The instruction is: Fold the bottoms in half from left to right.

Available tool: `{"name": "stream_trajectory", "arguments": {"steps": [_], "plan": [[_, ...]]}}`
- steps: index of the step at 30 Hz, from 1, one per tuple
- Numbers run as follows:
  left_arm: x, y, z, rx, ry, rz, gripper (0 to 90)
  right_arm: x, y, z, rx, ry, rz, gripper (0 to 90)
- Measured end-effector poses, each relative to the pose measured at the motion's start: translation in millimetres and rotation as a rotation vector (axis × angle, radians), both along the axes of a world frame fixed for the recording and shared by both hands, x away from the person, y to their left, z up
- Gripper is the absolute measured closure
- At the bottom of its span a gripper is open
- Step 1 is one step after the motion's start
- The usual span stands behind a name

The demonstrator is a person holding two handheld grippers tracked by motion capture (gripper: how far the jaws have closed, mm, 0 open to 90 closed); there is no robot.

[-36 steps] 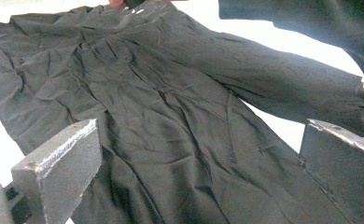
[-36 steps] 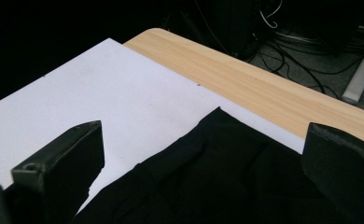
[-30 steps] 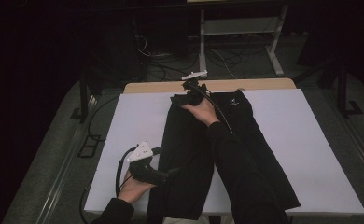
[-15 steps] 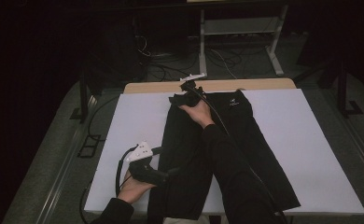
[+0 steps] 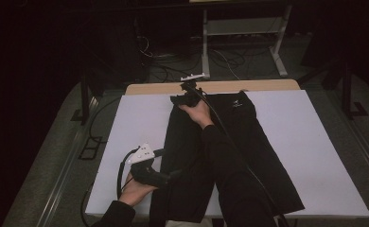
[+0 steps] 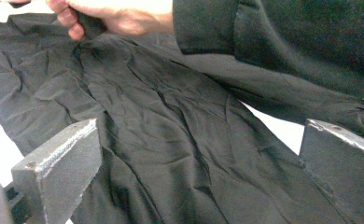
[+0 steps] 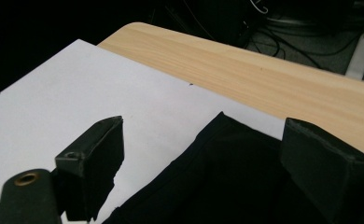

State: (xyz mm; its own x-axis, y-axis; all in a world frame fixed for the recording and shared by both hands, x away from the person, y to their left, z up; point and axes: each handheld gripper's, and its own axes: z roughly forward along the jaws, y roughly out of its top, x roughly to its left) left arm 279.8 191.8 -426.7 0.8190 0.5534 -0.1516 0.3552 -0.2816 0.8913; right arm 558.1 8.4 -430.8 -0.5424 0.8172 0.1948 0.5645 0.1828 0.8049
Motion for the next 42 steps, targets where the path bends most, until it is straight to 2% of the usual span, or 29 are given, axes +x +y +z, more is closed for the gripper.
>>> {"name": "stream_trajectory", "arguments": {"steps": [2, 5, 11, 16, 28, 32, 34, 36, 39, 42], "plan": [[0.2, 0.1, 0.0, -0.001, 0.002, 0.003, 0.0, 0.6, 0.9, -3.3, 0.008, 0.013, -0.010, 14.6], [0.1, 0.3, 0.1, -0.001, 0.001, 0.003, 0.0, 1.3, 2.8, -8.1, -0.011, 0.031, -0.019, 16.4], [0.4, 0.1, -0.2, -0.001, 0.002, 0.003, 0.0, 2.8, 6.0, -13.3, -0.027, 0.068, -0.026, 29.8], [0.9, 0.7, -0.4, 0.001, 0.004, 0.006, 0.0, 4.1, 11.4, -13.5, -0.046, 0.069, -0.020, 36.8], [0.7, 1.9, -0.3, -0.003, 0.004, 0.010, 0.0, 9.7, 21.9, -21.3, -0.092, 0.085, -0.009, 46.3], [0.7, 2.2, -0.3, -0.003, 0.004, 0.010, 0.0, 9.2, 24.7, -24.1, -0.119, 0.077, -0.020, 49.7], [0.3, 2.5, -0.2, -0.002, 0.005, 0.011, 0.0, 7.1, 27.7, -25.3, -0.158, 0.056, -0.030, 52.8], [0.1, 3.9, 0.2, -0.002, 0.005, 0.013, 0.0, 5.9, 30.7, -25.4, -0.177, 0.040, -0.025, 57.2], [0.3, 5.4, 0.6, -0.009, 0.006, 0.023, 0.0, 5.7, 31.8, -25.8, -0.168, 0.043, -0.035, 65.9], [0.7, 5.7, 0.2, -0.007, 0.009, 0.029, 0.0, 5.4, 32.0, -25.5, -0.180, 0.040, -0.033, 78.5]]}}
